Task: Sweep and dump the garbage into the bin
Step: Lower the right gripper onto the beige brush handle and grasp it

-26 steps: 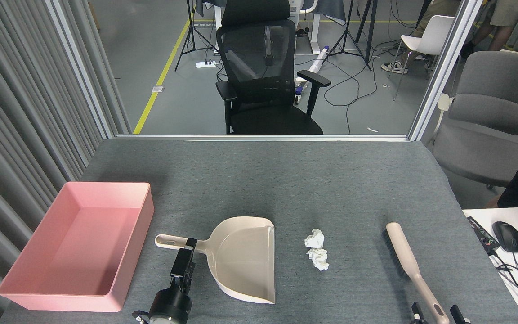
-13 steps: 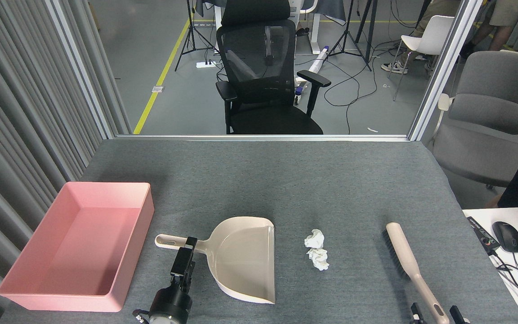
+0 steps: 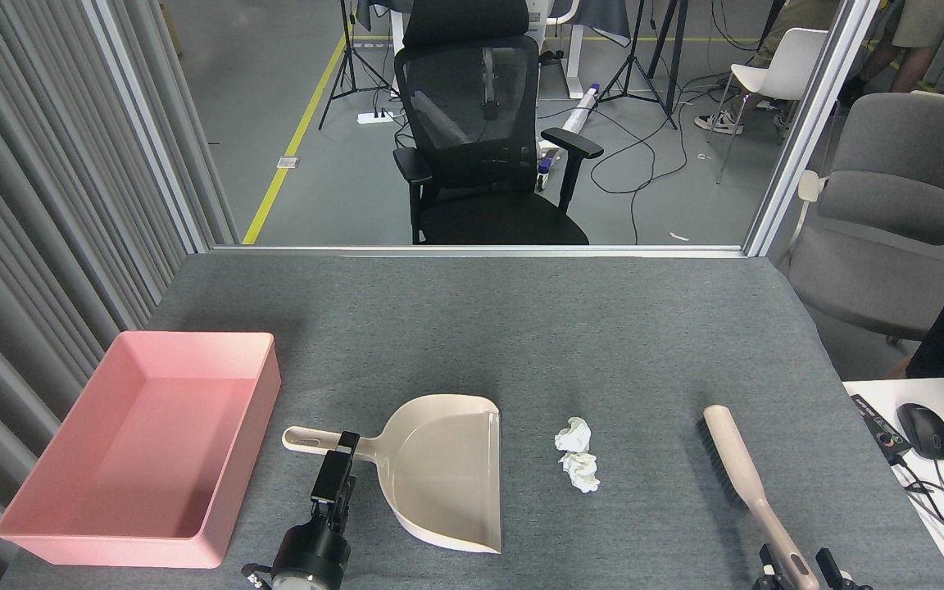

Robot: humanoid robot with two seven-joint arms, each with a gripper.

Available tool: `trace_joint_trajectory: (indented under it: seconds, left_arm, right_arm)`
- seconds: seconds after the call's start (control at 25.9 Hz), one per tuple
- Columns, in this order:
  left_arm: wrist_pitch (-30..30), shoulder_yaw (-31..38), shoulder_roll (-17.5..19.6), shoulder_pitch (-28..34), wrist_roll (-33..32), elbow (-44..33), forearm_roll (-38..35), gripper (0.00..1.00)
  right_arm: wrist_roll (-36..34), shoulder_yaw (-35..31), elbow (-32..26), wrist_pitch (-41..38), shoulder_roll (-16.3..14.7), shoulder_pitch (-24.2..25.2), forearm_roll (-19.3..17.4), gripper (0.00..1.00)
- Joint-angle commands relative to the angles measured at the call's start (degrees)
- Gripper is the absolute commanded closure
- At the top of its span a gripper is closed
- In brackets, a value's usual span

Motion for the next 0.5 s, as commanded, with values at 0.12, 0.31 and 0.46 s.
trace_joint_trajectory:
  seconds: [0.12,0.31,0.46]
  left_arm:
    - [0.0,0.1,-0.2,0.0,0.0,-0.1,0.0,0.00]
    - [0.0,0.1,-0.4,0.0,0.0,-0.1,0.0,0.00]
    - [0.0,0.1,-0.4,0.0,0.0,0.0,0.0,0.00]
  right_arm:
    - [0.0,0.0,-0.1,-0.1,0.1,0.0,0.0,0.32]
    - [0.0,0.0,-0.1,-0.1,0.1,0.2,0.1,0.41]
    - [-0.1,0.0,-0.2,-0.1,0.1,0.2,0.1,0.47]
